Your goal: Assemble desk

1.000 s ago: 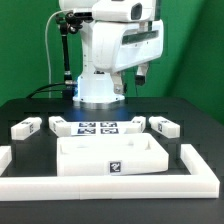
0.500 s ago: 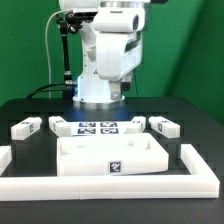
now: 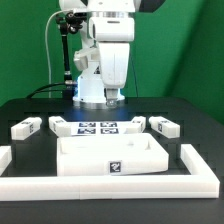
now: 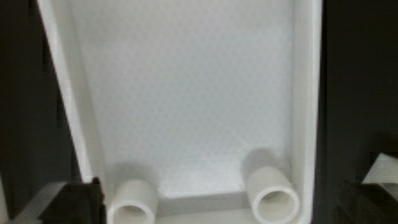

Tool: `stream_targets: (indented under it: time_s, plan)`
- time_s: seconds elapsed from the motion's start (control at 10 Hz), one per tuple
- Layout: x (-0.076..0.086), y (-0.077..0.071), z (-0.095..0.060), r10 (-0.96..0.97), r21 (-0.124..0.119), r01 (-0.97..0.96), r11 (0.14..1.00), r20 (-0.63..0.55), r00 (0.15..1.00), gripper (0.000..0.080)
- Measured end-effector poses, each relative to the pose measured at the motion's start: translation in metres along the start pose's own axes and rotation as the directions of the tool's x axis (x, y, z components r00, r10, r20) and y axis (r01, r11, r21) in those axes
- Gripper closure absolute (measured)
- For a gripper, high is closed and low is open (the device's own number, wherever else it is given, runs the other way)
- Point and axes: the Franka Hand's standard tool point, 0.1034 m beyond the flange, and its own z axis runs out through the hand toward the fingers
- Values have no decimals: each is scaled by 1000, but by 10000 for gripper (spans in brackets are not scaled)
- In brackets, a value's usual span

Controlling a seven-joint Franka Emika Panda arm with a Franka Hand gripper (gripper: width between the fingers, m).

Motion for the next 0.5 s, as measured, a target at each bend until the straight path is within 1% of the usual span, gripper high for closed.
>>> stream_targets:
  time_s: [0.1,0.2,0.3,0.4,0.5]
  plan:
    - [-4,-11,16,-9,16,9,1000,-4,1000,150]
    - [-8,-22,34,-2,51,2,999,-10,1000,150]
    - [-10,-25,47,4,49,-3,999,-15,1000,150]
    - [-11,-29,61,9,51,-8,999,-21,1000,150]
    - [-12,-35,73,15,73,-13,997,-24,1000,150]
